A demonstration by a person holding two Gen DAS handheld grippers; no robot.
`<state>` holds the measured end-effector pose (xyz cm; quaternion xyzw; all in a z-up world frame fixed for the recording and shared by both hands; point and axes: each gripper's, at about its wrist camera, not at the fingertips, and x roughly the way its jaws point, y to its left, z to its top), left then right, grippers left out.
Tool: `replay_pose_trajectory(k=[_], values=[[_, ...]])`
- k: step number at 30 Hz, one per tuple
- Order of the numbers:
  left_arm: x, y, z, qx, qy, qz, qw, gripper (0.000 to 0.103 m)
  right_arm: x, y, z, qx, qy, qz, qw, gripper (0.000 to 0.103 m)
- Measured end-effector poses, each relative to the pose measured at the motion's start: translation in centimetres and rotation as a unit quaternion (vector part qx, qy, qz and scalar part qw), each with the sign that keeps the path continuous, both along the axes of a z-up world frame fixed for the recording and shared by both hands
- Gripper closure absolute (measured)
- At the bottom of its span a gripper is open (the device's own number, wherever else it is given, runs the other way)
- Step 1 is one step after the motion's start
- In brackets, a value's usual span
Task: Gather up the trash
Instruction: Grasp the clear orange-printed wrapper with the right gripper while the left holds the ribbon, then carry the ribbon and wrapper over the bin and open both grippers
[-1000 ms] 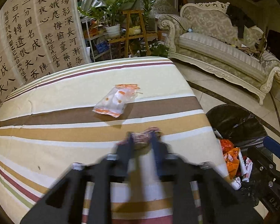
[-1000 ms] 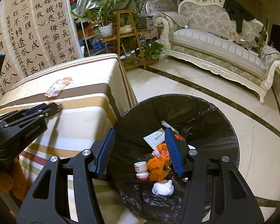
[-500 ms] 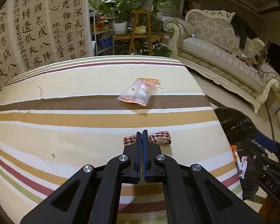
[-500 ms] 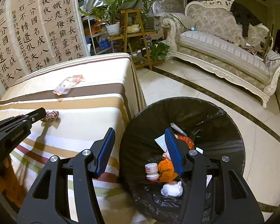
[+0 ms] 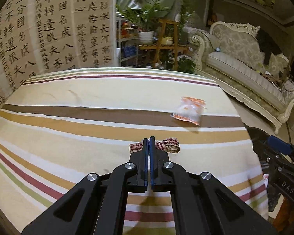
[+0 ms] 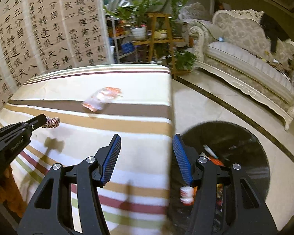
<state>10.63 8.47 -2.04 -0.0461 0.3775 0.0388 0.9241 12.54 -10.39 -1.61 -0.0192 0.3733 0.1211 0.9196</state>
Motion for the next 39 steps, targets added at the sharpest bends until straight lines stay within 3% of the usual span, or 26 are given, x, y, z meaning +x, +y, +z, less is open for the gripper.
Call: replay_pose_trajectory(k=[2, 5, 14, 20, 23, 27, 30, 39], values=[[-0.1, 1.2, 0.2, 0.001, -0.003, 0.011, 0.9999, 0.102, 0.8, 1.6, 0.4, 0.003, 0.001, 0.013, 1.000, 0.049], [-0.1, 2.9, 0.3, 0.005, -0.006, 0.026, 0.9996, 0.102, 2.1, 3.8, 0.8, 0.012, 0.004, 0.027, 1.000, 0.038], [-0.3, 7.7, 0.3, 0.011, -0.009, 0.067, 0.9977, 0.102, 7.5, 9.4, -0.5, 0.018, 0.044, 0.022, 0.999, 0.037], [-0.3, 9.0, -0.2, 0.002, -0.005, 0.079, 0.9969, 0.102, 10.4, 10.7, -2.3, 0.008, 0.079, -0.013, 0.997, 0.037], [-0.3, 9.0, -0.3, 0.000, -0.005, 0.077, 0.9970, 0.101, 10.2, 11.0, -2.5, -0.011, 0.076, -0.009, 0.997, 0.038], [-0.2, 8.7, -0.4, -0.006, -0.003, 0.074, 0.9973, 0.102, 9.4, 10.6, -2.4, -0.022, 0.067, -0.002, 0.997, 0.065], [-0.1, 8.3, -0.4, -0.008, -0.002, 0.070, 0.9975, 0.102, 8.8, 9.8, -2.4, -0.011, 0.067, 0.005, 0.998, 0.078], [-0.7, 6.0, -0.2, -0.012, -0.006, 0.049, 0.9987, 0.102, 5.7, 7.8, -1.9, 0.008, 0.063, 0.027, 0.998, 0.096]])
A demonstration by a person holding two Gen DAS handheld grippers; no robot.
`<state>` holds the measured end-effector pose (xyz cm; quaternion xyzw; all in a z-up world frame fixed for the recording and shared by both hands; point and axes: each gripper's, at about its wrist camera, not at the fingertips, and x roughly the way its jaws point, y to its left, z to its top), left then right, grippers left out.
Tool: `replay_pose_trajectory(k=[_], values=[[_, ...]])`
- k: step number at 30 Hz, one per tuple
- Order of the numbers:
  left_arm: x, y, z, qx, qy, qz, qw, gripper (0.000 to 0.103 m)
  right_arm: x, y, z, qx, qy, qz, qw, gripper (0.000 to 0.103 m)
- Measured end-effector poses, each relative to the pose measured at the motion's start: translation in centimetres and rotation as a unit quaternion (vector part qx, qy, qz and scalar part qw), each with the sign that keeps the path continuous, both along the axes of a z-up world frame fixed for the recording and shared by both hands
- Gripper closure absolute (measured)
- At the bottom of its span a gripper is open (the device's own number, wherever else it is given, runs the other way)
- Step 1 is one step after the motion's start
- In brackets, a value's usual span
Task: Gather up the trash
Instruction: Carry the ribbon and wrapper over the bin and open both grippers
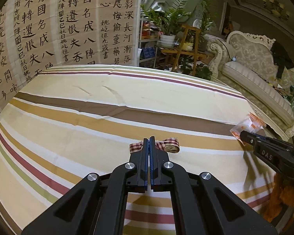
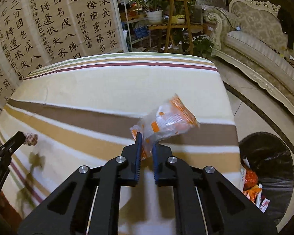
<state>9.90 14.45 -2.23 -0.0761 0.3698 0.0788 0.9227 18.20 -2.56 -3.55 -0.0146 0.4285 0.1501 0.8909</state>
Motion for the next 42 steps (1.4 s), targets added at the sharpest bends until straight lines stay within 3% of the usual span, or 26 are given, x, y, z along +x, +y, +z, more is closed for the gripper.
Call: replay_pose_trajectory(k=[18, 31, 42], values=[[-1.7, -8.3, 0.7, -0.012, -0.010, -0.085, 0.9962, 0.102, -7.3, -8.7, 2.0, 0.007, -0.040, -0.048, 0.998, 0.096], [-1.8, -17.5, 0.8, -0.004, -0.013, -0.179, 0.9837, 0.102, -9.7, -17.6, -0.2, -0.006, -0.021, -0.122, 0.992, 0.096], [-0.8, -23.6, -0.3, 0.017, -0.005, -0.225, 0.9743, 0.102, -9.5, -22.3, -1.4, -0.001, -0.014, -0.154, 0.988, 0.096]])
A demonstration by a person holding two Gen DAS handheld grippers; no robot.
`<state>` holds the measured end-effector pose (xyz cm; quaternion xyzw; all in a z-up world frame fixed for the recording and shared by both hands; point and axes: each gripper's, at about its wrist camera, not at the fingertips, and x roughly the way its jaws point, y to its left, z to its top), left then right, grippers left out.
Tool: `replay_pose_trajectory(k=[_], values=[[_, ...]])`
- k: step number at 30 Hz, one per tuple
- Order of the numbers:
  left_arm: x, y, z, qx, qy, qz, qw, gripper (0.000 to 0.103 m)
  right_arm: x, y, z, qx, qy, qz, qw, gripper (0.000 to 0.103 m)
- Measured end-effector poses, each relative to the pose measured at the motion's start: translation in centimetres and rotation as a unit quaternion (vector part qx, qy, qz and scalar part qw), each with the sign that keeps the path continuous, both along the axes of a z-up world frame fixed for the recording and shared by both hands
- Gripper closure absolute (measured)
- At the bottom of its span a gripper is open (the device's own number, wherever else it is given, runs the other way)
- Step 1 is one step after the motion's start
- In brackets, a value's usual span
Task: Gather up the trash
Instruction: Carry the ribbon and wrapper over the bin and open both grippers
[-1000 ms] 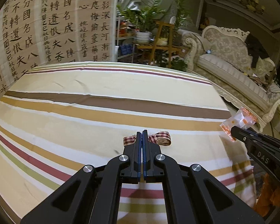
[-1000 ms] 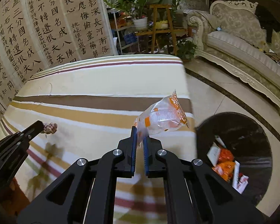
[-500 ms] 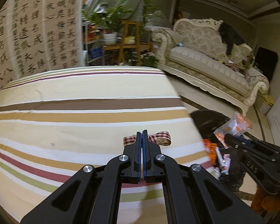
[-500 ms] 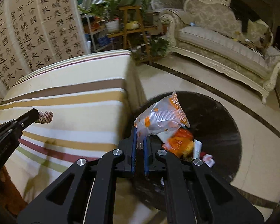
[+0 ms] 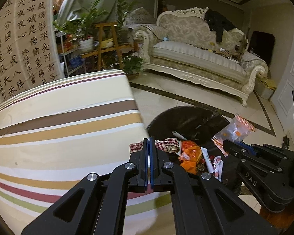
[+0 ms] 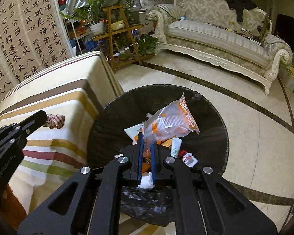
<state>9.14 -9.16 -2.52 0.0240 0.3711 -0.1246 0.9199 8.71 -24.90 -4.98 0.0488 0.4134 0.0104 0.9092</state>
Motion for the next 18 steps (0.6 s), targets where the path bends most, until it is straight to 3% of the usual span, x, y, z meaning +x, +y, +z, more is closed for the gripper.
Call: replay_pose_trajectory(k=[14, 18], values=[[1.3, -3.4, -1.2, 0.023, 0.006, -0.022, 0.9995, 0.102, 1.6, -2.4, -0.9, 0.006, 0.009, -0.014, 1.000, 0.095], [1.6, -3.9, -1.4, 0.026, 0.014, -0.027, 0.9992, 0.101, 1.8, -2.5, -1.2, 0.007, 0.013, -0.015, 1.000, 0.089]])
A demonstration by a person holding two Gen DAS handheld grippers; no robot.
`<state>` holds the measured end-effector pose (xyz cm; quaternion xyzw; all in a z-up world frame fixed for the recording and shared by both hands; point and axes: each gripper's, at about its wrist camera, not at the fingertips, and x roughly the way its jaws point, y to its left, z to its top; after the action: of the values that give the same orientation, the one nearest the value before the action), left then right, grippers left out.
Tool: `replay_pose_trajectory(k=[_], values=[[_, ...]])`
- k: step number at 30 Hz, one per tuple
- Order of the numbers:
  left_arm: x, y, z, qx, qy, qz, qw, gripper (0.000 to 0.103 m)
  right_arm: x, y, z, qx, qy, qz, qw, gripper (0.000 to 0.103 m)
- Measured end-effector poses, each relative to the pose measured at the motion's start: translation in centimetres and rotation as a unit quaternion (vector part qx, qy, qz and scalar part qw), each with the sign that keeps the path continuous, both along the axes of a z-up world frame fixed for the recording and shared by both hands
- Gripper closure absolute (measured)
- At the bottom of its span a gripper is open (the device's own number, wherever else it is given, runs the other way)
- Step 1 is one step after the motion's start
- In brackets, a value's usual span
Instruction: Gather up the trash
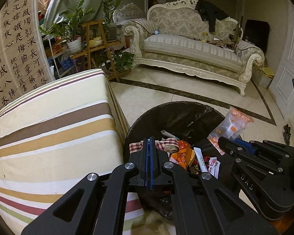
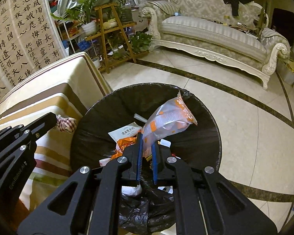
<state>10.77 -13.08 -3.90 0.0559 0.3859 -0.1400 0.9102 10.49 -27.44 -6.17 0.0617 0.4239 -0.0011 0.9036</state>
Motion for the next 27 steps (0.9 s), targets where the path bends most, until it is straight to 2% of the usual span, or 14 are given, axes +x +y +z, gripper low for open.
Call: replay_pose_trajectory(k=[2, 4, 7, 13, 15, 17, 19, 23, 27], values=[[0.2, 0.0, 0.1, 0.000, 0.001, 0.003, 1.0000, 0.100, 0.0, -0.2, 0.0, 0.000, 0.000, -0.002, 1.000, 0.077], [0.2, 0.1, 0.1, 0.000, 0.001, 0.004, 1.0000, 0.098, -0.1, -0.2, 0.0, -0.001, -0.002, -0.004, 1.000, 0.076], [0.3, 0.1, 0.3, -0.001, -0.001, 0.005, 1.0000, 0.080, 0.0, -0.3, 0.1, -0.001, -0.004, -0.006, 1.000, 0.066], [0.2, 0.4, 0.4, -0.005, -0.007, 0.012, 0.9999, 0.060, -0.3, -0.3, 0.3, -0.004, -0.009, -0.012, 1.000, 0.063], [0.2, 0.5, 0.5, -0.007, -0.009, 0.014, 0.9998, 0.057, -0.5, -0.5, 0.3, -0.005, -0.011, -0.016, 1.000, 0.059], [0.1, 0.6, 0.5, -0.006, -0.012, 0.016, 0.9998, 0.049, -0.6, -0.7, 0.4, -0.007, -0.013, -0.020, 1.000, 0.057], [0.1, 0.7, 0.6, -0.008, -0.013, 0.018, 0.9997, 0.046, -0.7, -0.7, 0.5, -0.009, -0.014, -0.024, 1.000, 0.056], [-0.1, 0.9, 0.7, -0.009, -0.019, 0.023, 0.9995, 0.036, -1.0, -0.8, 0.7, -0.013, -0.020, -0.031, 0.999, 0.046], [-0.2, 1.0, 0.9, -0.010, -0.025, 0.027, 0.9993, 0.032, -1.2, -0.9, 0.9, -0.020, -0.026, -0.040, 0.999, 0.038]])
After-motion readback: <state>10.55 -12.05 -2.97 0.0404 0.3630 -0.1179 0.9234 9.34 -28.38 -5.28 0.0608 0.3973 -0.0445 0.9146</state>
